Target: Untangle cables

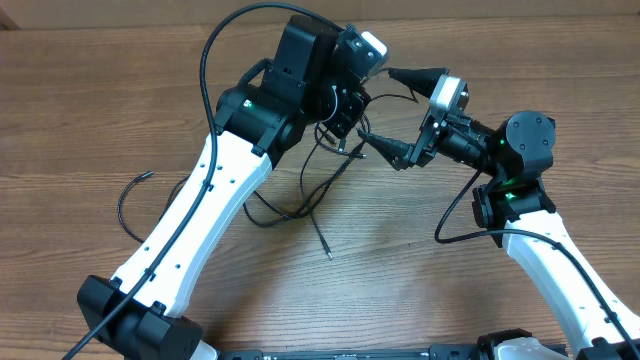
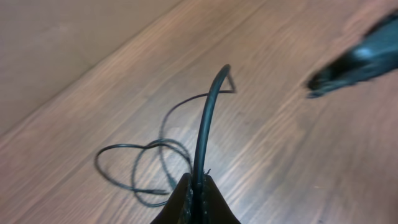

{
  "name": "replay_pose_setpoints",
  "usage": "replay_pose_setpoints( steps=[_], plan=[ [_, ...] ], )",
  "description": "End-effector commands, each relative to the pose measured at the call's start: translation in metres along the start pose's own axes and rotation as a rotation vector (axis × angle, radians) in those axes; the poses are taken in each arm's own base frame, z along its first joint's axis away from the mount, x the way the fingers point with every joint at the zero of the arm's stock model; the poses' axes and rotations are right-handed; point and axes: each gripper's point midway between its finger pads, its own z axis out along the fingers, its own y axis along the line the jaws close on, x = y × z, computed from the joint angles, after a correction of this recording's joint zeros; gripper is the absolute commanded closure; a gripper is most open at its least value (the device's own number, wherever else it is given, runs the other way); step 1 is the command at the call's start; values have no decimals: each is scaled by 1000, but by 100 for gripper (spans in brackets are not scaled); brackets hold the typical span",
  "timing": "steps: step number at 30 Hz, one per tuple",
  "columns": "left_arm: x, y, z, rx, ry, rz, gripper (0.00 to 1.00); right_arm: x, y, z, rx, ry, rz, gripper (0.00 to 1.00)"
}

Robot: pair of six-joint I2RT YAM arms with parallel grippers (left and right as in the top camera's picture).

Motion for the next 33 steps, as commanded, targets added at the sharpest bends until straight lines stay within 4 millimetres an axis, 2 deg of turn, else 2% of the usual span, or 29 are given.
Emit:
replay_pose_setpoints(
  steps=[1, 10, 16, 23, 33],
  plan=[
    [-16, -21, -9, 124, -58, -23, 96, -10, -2, 3, 2, -12, -58, 3],
    [-34, -45, -16, 280, -123, -120, 96, 0, -4, 3, 12, 23, -51, 3],
    [-40, -59, -20, 355, -147, -118, 96, 2, -7, 3, 30, 32, -42, 3],
    [-45, -61, -22, 366, -165, -118, 96, 18, -11, 2, 57, 87, -1, 3],
    [-66, -75, -41, 449, -257, -73, 96, 20, -10, 2, 55, 97, 5, 6]
  ],
)
